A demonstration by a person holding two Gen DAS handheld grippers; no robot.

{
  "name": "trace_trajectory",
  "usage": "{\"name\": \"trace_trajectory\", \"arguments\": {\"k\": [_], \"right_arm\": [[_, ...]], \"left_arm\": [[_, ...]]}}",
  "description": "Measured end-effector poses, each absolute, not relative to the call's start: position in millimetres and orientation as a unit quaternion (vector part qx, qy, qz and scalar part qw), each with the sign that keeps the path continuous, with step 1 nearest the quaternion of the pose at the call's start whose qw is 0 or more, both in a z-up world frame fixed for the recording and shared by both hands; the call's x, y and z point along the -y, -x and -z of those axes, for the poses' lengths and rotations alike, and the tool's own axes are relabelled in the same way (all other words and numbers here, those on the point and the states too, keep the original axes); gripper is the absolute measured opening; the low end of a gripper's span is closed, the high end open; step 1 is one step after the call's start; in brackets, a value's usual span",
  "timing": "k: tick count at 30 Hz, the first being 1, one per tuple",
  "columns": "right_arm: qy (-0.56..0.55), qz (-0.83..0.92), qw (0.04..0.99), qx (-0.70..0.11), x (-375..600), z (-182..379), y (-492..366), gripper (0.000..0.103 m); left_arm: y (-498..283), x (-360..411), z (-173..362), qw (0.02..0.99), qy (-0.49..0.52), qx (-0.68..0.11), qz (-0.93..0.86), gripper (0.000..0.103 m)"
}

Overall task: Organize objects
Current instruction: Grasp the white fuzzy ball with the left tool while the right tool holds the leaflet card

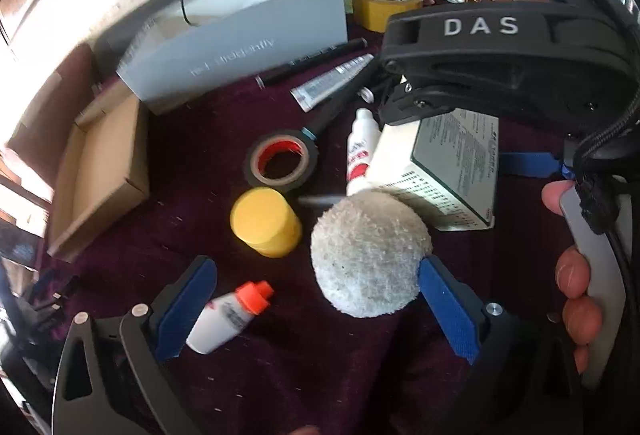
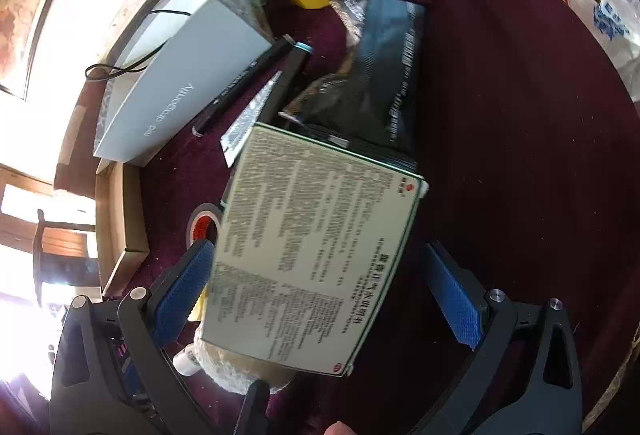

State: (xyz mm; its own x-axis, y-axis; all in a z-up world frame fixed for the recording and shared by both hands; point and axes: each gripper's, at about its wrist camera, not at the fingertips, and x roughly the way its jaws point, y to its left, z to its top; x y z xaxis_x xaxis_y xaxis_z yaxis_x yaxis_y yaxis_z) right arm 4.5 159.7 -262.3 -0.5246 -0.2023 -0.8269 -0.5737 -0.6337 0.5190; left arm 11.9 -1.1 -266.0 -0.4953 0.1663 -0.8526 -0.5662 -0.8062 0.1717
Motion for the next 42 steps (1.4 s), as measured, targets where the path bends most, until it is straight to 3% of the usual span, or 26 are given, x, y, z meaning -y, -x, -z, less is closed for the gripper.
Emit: {"name": "trace_trajectory", "arguments": {"k": [3, 6, 8, 13, 17, 22, 26, 37, 42], "right_arm": [[0.483, -0.755, 0.114, -0.428, -161, 268, -4, 0.102], [0.484, -0.753, 0.1, -0.435, -158, 271, -7, 0.095], [0.481, -0.758, 0.097, -0.43, -156, 268, -9, 0.084], [0.471, -0.773, 0.087, -0.417, -155, 260, -19, 0.075], [0.457, -0.78, 0.091, -0.417, -165, 254, -34, 0.072], [0.426, -0.786, 0.083, -0.441, -175, 245, -54, 0.071], [0.407, -0.795, 0.065, -0.445, -171, 236, -58, 0.071], [0.357, -0.799, 0.029, -0.482, -191, 219, -115, 0.071], [0.334, -0.834, 0.07, -0.434, -198, 197, -143, 0.071]], "left_arm": [[-14, -5, 267, 0.232, 0.458, -0.221, -0.829, 0.096], [-18, -8, 269, 0.239, 0.462, -0.225, -0.824, 0.093], [-20, -12, 271, 0.237, 0.464, -0.227, -0.823, 0.091], [-30, -25, 267, 0.257, 0.476, -0.217, -0.812, 0.059], [-36, -31, 265, 0.257, 0.471, -0.215, -0.816, 0.055], [-28, -20, 258, 0.253, 0.493, -0.143, -0.82, 0.05], [-37, -21, 251, 0.231, 0.467, -0.163, -0.838, 0.05], [-26, 8, 216, 0.193, 0.435, -0.125, -0.871, 0.05], [-32, 11, 186, 0.137, 0.386, -0.148, -0.9, 0.049]]}}
